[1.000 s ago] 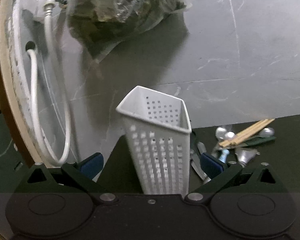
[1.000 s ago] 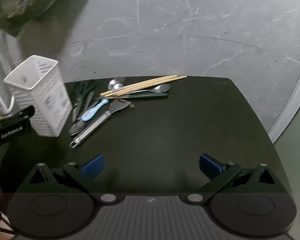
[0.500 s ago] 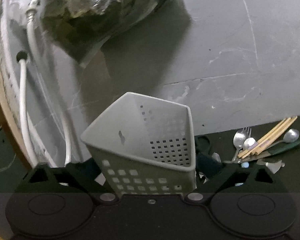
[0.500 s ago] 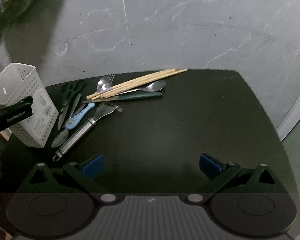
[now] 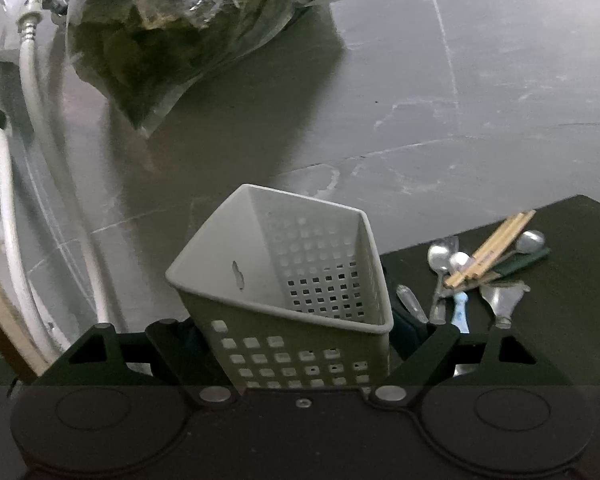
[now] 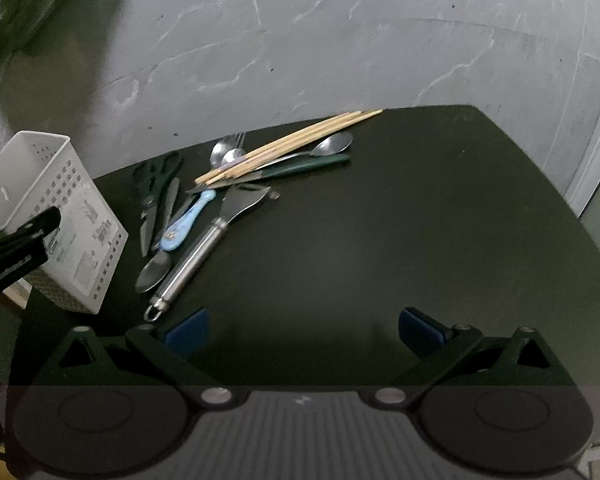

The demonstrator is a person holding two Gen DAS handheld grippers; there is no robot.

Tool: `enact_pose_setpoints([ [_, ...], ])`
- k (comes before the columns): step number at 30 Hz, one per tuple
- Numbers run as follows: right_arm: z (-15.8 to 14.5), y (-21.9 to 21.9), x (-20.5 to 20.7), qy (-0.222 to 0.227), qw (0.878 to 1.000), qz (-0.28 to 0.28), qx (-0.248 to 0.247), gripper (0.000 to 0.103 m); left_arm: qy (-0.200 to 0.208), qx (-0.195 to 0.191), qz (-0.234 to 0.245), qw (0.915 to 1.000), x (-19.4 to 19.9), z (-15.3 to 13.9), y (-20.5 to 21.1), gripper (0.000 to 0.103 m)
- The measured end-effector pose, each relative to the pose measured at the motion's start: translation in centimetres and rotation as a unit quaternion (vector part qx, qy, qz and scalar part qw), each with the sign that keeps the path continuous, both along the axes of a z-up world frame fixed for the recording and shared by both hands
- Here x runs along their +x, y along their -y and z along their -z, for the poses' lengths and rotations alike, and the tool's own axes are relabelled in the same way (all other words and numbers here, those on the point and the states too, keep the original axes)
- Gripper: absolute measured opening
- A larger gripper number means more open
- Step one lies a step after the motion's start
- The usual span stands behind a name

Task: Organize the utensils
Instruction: 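Move the left tool to the white perforated holder and grasp it, then grasp a silver spoon from the pile with the right tool while the left tool holds the holder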

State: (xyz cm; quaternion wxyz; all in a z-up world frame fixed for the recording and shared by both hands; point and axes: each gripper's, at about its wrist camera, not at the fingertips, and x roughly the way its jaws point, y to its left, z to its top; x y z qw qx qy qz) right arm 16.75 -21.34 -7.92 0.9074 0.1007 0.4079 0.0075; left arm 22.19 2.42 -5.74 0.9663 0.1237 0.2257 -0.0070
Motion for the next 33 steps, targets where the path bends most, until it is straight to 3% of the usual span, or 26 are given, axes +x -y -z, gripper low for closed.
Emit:
enact_pose_setpoints([
  [7,1.2,-0.9,0.3,0.009,0.999,-0.009,0.040,0.103,-0.020,-0.028,0.061,0.9975,-2.1,-0.9,-2.0,0.081],
  [13,1.7,1.4,3.5,0.056,0.997,-0.021,0.053,0.103,-0.020,-0.028,0.030,0.9989,-2.5,-1.0,-1.0,0.081],
  [19,2.1,6.2,9.9,0.102,0.992,-0.023,0.067,0.103,-0.025,-0.018,0.005,0.9995,-2.5,-1.1,-0.2,0.082],
  [23,3.2,9.4,15.0,0.077,0.991,-0.010,0.112,0.103,-0.035,-0.006,-0.018,0.9992,-2.1,-1.3,0.6,0.084],
  [27,4.6,11.4,18.0,0.090,0.986,-0.019,0.140,0.102,-0.040,-0.007,-0.033,0.9986,-1.8,-1.3,1.2,0.084],
  [33,6.0,11.9,19.5,0.118,0.979,-0.033,0.165,0.094,-0.039,-0.006,-0.047,0.9981,-1.7,-1.2,1.7,0.084],
])
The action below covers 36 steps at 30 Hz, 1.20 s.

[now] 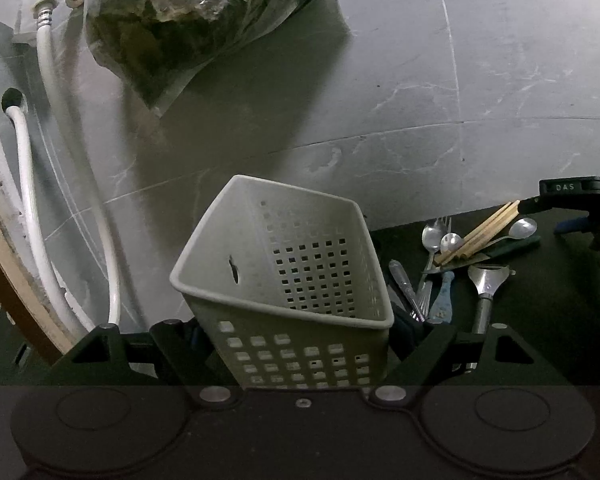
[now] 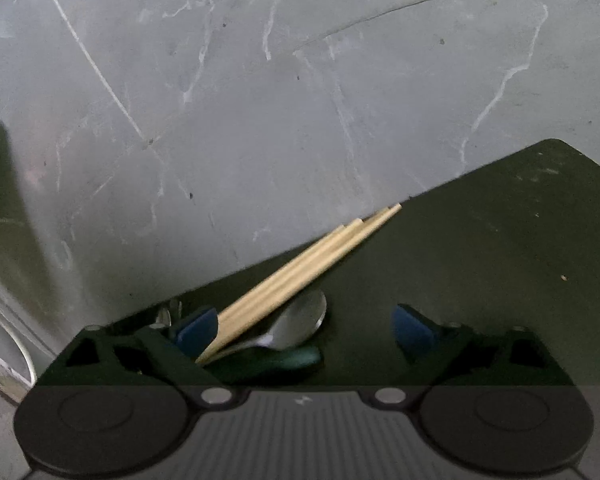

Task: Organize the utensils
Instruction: 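Grasp a silver spoon from the pile with the right tool while the left tool holds the holder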

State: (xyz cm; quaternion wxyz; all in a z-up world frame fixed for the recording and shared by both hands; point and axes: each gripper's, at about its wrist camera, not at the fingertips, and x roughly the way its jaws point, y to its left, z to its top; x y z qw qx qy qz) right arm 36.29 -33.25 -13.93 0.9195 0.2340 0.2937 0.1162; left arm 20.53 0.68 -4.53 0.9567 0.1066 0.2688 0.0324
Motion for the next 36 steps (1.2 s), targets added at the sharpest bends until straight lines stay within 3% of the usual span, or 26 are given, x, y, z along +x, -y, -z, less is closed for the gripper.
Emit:
enact_pose_setpoints([
  [5,-0.1,-0.1,1.3,0.009,1.000,-0.007,0.011,0.082,-0.001,0.001,-0.009,1.0000,0.0,-0.1,0.2,0.084],
  [8,0.1,-0.3,2.0,0.010,1.000,-0.009,0.023,0.067,-0.002,0.002,-0.013,0.9999,-0.1,-0.1,0.4,0.084],
  [9,0.3,-0.3,2.1,0.009,1.000,-0.008,0.028,0.057,-0.002,0.002,-0.014,0.9999,-0.1,-0.2,0.5,0.084],
  [14,0.9,-0.5,2.1,0.006,0.999,0.008,0.046,0.041,-0.004,0.001,-0.019,0.9998,-0.2,-0.3,0.6,0.084],
  [16,1.0,-0.6,2.0,0.001,0.999,0.017,0.044,0.020,-0.003,0.002,-0.020,0.9998,-0.2,-0.3,0.6,0.084],
  [18,1.4,-0.6,1.9,-0.004,0.999,0.022,0.048,0.008,-0.003,0.002,-0.020,0.9998,-0.2,-0.3,0.6,0.084],
  [27,1.7,0.4,0.6,-0.001,0.992,0.049,0.117,0.001,-0.005,0.000,-0.013,0.9999,-0.2,-0.4,0.3,0.083],
  [31,0.2,0.2,-1.0,0.023,0.992,0.054,0.112,0.001,-0.004,0.001,-0.010,0.9999,-0.2,-0.4,0.2,0.083],
  [36,-2.7,-0.8,-3.3,0.063,0.994,0.053,0.067,0.001,0.000,0.000,-0.004,1.0000,-0.2,-0.3,-0.1,0.083],
])
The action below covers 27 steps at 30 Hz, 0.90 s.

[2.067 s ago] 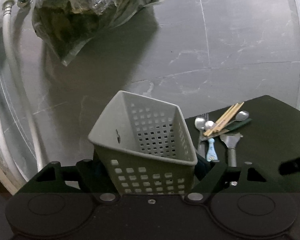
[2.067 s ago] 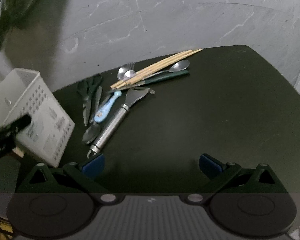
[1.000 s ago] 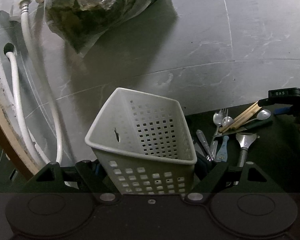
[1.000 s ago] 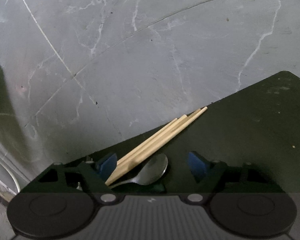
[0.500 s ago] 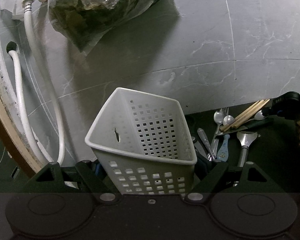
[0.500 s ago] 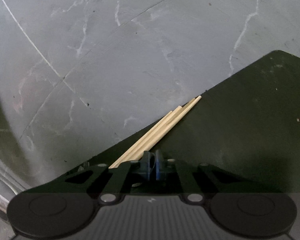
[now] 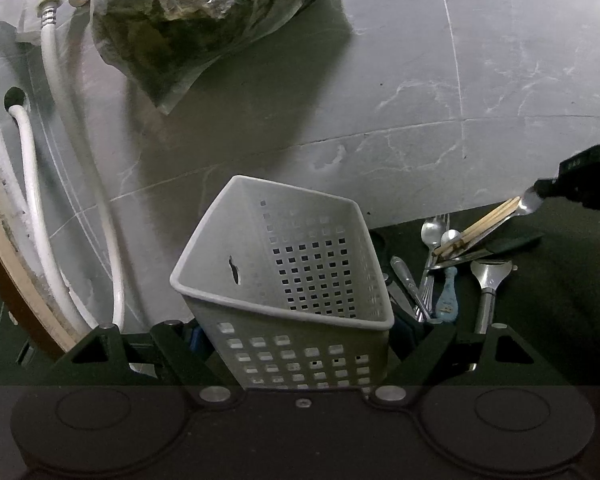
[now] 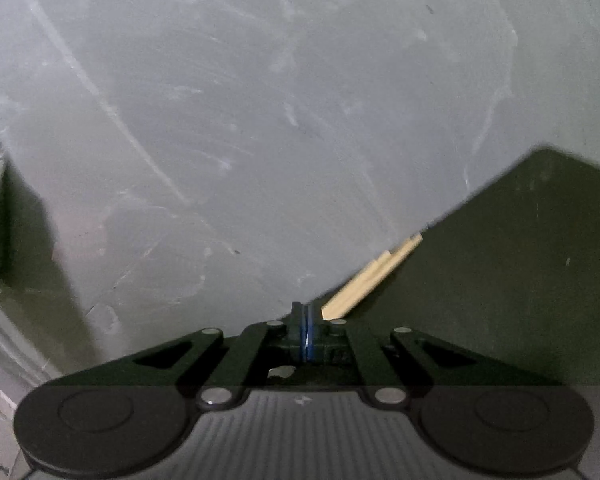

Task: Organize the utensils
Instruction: 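Grasp a silver spoon from the pile with the right tool while the left tool holds the holder, then lift the spoon over the holder and open the right tool to drop it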

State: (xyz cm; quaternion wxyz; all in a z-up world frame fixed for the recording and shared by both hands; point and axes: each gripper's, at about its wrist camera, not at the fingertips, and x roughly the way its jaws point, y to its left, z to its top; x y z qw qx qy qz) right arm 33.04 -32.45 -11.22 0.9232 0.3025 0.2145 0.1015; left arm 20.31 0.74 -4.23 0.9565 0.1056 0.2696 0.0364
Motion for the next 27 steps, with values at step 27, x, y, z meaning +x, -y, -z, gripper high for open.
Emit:
enact_pose_setpoints([
  [27,-20.4,-11.0,-11.0,0.200,0.955,-0.124,-0.180,0.001,0.032,-0.010,0.061,0.9976,-0.9,0.6,-1.3,0.081],
])
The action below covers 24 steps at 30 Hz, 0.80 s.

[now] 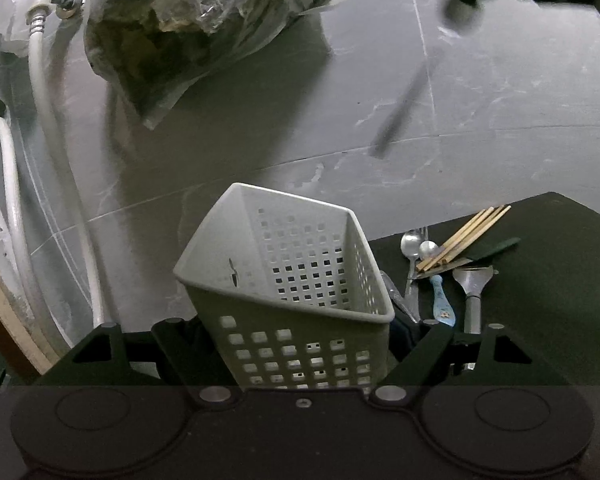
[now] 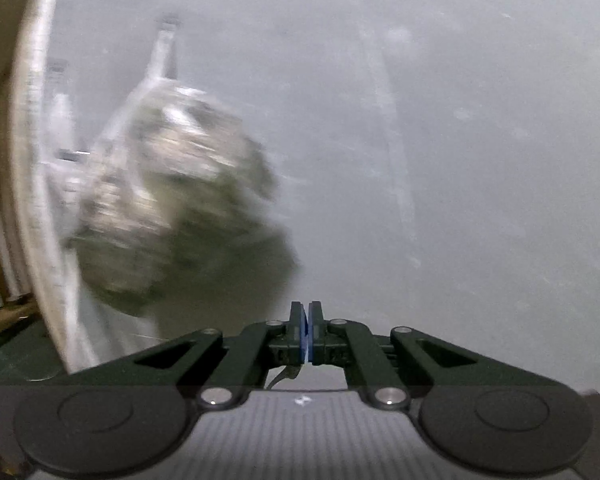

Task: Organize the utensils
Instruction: 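Lift the spoon over the holder and open the right tool to drop it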

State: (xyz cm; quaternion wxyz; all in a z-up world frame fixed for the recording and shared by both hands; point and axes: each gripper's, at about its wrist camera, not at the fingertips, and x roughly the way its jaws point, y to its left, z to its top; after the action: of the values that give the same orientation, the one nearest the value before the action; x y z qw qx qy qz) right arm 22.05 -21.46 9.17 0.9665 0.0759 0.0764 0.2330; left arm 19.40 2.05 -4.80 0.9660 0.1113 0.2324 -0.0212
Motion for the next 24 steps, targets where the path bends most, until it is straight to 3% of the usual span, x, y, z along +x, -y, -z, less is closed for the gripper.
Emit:
enact_pose_setpoints([
  [6,-1.3,-5.1,-1.1,0.020,0.995,-0.087,-0.032,0.001,-0.002,-0.001,0.008,1.0000,-0.8,-0.1,-0.2,0.081],
  [17,3.1,-11.1,-4.7,0.025,0.968,-0.178,-0.174,0.001,-0.007,-0.001,0.010,0.9999,-2.4,-0.2,0.0,0.081],
  [24,5.4,-12.8,-5.7,0.012,0.958,-0.201,-0.205,0.002,-0.008,0.000,0.007,0.9999,-2.8,-0.2,0.0,0.081],
])
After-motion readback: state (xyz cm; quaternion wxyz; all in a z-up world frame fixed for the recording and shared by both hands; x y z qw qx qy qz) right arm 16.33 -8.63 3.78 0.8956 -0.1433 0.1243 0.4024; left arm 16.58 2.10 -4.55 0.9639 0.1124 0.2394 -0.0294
